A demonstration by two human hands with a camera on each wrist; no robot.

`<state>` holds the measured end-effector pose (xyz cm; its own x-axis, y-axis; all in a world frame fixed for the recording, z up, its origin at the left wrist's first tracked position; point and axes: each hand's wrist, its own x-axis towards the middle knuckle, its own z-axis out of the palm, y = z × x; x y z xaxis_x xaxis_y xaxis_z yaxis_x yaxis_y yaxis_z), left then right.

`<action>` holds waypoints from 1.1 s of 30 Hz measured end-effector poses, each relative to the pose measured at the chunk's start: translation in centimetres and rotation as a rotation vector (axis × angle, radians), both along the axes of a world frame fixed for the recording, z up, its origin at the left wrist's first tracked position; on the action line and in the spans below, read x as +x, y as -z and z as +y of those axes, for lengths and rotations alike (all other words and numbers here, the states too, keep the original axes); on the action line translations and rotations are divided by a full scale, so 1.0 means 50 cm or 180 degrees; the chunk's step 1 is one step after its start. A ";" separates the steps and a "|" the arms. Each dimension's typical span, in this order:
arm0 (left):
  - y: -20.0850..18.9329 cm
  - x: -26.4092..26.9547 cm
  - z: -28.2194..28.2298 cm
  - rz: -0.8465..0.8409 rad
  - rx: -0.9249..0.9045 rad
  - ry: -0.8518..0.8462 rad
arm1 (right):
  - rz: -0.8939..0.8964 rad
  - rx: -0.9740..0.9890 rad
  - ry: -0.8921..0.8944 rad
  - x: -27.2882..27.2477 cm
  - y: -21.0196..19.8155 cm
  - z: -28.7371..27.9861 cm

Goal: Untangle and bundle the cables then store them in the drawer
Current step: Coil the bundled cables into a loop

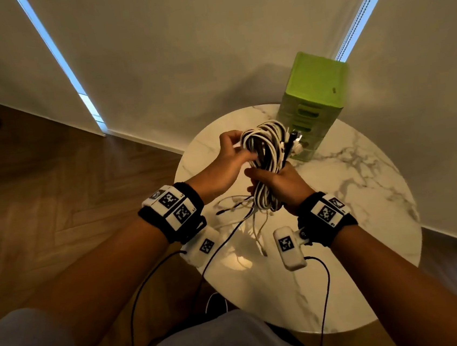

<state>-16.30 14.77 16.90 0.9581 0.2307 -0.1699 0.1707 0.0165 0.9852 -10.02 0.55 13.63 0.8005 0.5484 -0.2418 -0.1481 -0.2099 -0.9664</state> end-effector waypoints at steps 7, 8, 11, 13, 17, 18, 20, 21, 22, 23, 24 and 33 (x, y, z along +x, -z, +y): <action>0.033 -0.087 -0.003 0.0851 0.0079 0.1108 | -0.0548 -0.0144 0.0325 0.003 -0.001 0.015; 0.042 -0.094 -0.011 0.1075 -0.0159 0.1277 | -0.0539 -0.0066 0.0308 -0.004 -0.006 0.023; 0.087 -0.104 -0.022 0.1648 -0.1021 0.1158 | -0.0394 0.0215 0.0250 -0.025 -0.019 0.054; 0.106 -0.109 -0.021 0.1598 -0.1578 0.0806 | -0.0206 0.0341 0.0120 -0.035 -0.023 0.072; 0.117 -0.112 -0.001 0.0847 -0.2428 -0.0252 | 0.0188 0.0543 -0.0186 -0.061 -0.020 0.098; 0.123 -0.110 0.007 0.0697 -0.2517 -0.0507 | 0.0235 0.0571 -0.0193 -0.067 -0.016 0.100; 0.139 -0.108 0.021 0.0499 -0.2456 -0.0884 | 0.0274 0.0583 -0.0184 -0.079 -0.012 0.104; 0.145 -0.107 0.026 0.0490 -0.2380 -0.1005 | 0.0300 0.0574 -0.0185 -0.084 -0.009 0.105; 0.148 -0.105 0.029 0.0508 -0.2364 -0.1110 | 0.0331 0.0561 -0.0198 -0.090 -0.010 0.105; 0.156 -0.104 0.033 0.0535 -0.2370 -0.1240 | 0.0368 0.0529 -0.0216 -0.094 -0.008 0.105; 0.157 -0.104 0.034 0.0548 -0.2403 -0.1361 | 0.0407 0.0496 -0.0236 -0.095 -0.005 0.106; 0.175 -0.156 0.038 0.0613 -0.2028 -0.1988 | 0.0608 0.0398 -0.0730 -0.106 0.017 0.108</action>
